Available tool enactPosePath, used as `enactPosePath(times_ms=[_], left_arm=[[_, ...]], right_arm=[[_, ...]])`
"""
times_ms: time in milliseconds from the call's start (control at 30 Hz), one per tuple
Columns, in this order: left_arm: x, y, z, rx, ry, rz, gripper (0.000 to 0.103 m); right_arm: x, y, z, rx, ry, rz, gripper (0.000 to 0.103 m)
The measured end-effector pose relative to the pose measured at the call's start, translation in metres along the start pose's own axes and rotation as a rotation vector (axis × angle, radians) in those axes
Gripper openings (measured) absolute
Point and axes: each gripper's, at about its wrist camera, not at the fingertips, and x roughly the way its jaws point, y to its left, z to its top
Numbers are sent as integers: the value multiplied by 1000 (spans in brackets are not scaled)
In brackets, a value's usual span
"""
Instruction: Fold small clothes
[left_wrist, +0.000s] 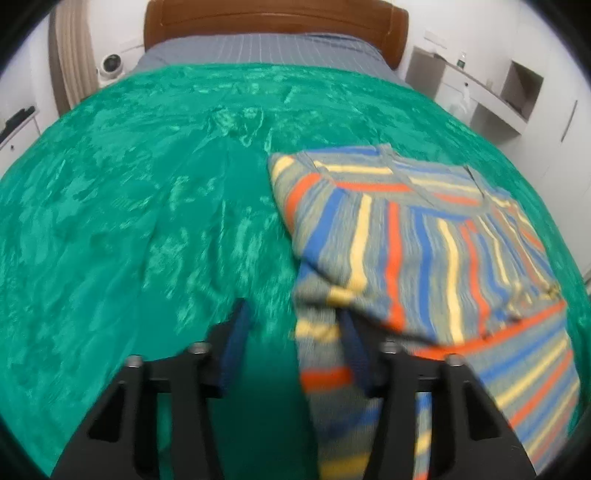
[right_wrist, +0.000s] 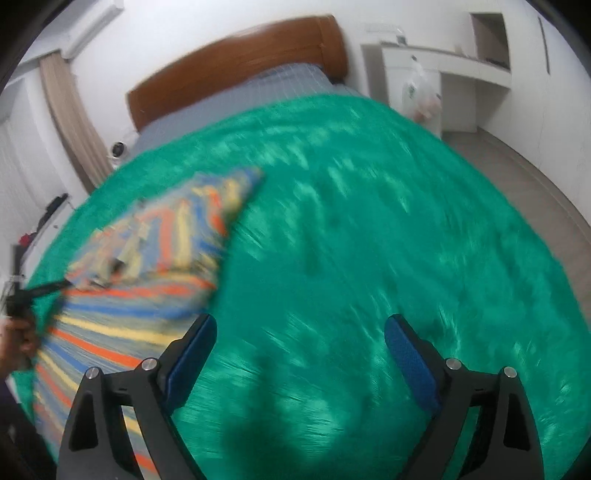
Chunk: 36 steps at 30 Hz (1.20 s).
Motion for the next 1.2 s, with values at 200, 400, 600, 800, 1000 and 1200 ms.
enactPosePath(times_ms=[200,400,600,800,1000,1200], left_arm=[[-4,10,-12,-49,-84,-1,3],[5,18,-18,-87,-85,-32,4],[9,23,-20,-110,-83,-59,4],[11,24,-21,-117,-83,-67,4],[12,16,-21,-85,-87,-29,4],[12,16,-20,-82,-87,-24,4]], right_arm=[[29,67,54,62,120,247,87],[153,127,94,273,418,452,46],[199,153,87,286,535,288,39],[211,161,88,261,518,387,3],[195,172,119,40,318,235,3],[183,147,100,157,363,294,36]])
